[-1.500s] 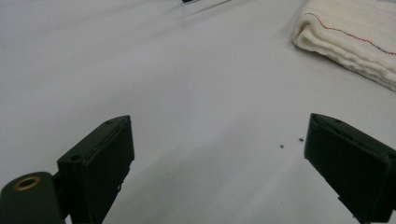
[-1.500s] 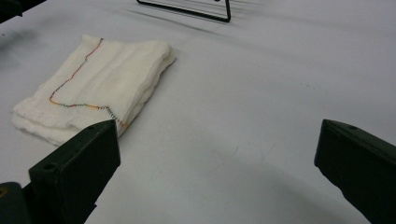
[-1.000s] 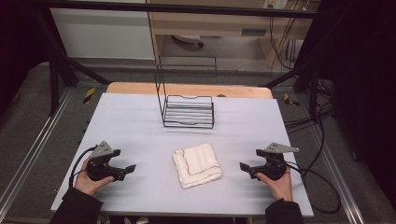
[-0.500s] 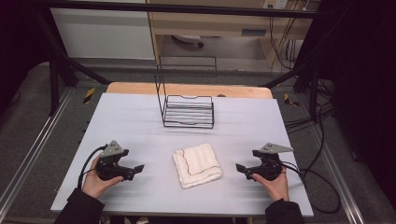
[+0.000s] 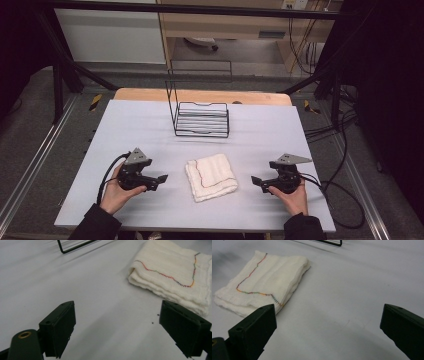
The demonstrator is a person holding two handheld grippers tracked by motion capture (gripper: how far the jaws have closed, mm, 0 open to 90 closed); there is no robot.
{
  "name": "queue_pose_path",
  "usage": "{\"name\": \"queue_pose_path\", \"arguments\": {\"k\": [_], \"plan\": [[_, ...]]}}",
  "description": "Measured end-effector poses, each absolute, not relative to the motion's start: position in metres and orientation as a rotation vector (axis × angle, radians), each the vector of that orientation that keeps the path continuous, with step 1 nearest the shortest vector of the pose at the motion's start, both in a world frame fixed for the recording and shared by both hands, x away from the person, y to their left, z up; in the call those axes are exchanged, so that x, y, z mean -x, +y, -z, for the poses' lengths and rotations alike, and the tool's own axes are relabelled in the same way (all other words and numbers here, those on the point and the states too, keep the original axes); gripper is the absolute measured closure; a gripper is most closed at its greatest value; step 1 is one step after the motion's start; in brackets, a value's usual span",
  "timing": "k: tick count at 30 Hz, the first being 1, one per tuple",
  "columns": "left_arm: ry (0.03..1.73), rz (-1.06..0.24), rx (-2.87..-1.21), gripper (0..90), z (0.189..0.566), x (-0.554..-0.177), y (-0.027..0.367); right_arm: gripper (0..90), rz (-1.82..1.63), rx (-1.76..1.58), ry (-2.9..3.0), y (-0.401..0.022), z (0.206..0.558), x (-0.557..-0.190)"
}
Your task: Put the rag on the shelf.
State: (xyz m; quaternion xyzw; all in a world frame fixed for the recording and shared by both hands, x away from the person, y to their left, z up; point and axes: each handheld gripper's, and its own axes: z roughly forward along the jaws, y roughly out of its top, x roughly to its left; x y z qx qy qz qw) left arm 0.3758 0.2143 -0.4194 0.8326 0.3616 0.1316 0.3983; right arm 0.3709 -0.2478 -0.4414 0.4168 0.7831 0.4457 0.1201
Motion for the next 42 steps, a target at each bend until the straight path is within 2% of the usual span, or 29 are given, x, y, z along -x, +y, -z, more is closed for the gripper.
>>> {"name": "queue_pose_path", "arguments": {"k": [9,15,21,29,31,34,42], "plan": [[0.911,-0.345,-2.125,23.1,0.413,-0.389,0.184,1.2,-1.294,-1.207,2.296,-0.246,0.441,-0.371],[0.939,-0.298,-2.100,35.5,0.415,-0.403,0.168,1.4,-1.295,-1.214,2.300,-0.245,0.442,-0.371],[0.946,-0.324,-2.145,42.0,0.421,-0.412,0.155,1.4,-1.293,-1.211,2.300,-0.245,0.442,-0.370],[0.967,-0.253,-2.164,50.1,0.433,-0.424,0.138,1.9,-1.276,-1.207,2.309,-0.241,0.442,-0.370],[0.973,-0.238,-2.176,52.0,0.436,-0.426,0.135,2.7,-1.275,-1.196,2.312,-0.239,0.442,-0.370],[0.981,-0.214,-2.189,59.3,0.440,-0.429,0.134,5.6,-1.265,-1.195,2.313,-0.229,0.442,-0.370],[0.985,-0.172,-2.177,69.0,0.443,-0.428,0.133,10.6,-1.282,-1.216,2.307,-0.210,0.440,-0.367]]}}
